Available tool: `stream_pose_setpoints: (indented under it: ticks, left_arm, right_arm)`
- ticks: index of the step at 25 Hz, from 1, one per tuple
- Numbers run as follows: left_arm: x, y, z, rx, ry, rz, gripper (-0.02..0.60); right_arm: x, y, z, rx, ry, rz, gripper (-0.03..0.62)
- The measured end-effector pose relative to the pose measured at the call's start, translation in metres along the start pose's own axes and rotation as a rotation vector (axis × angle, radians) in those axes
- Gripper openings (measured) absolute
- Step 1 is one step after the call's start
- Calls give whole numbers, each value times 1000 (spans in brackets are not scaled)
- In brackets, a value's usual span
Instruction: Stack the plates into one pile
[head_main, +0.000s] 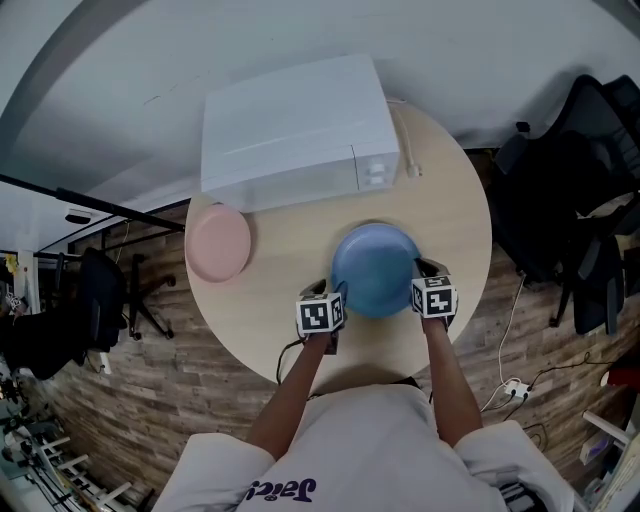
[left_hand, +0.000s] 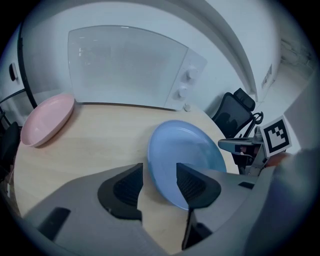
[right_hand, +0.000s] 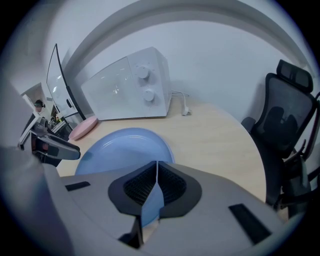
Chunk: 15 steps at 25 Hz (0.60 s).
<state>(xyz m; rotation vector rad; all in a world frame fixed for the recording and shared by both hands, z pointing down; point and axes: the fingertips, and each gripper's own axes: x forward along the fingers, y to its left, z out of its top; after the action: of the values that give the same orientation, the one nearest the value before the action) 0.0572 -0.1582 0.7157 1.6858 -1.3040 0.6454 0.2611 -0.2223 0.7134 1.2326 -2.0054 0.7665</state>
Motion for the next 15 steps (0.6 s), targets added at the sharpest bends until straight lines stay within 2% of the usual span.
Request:
stream_pose_setpoints:
  ticks: [6, 15]
  left_arm:
    - [-29, -4, 20, 13, -122, -10, 205]
    - [-79, -11, 38, 40, -290, -18, 106]
  right_arm:
    - [-18, 28, 18, -64, -82, 33, 23]
    - [-51, 74, 49, -159, -210, 72, 23]
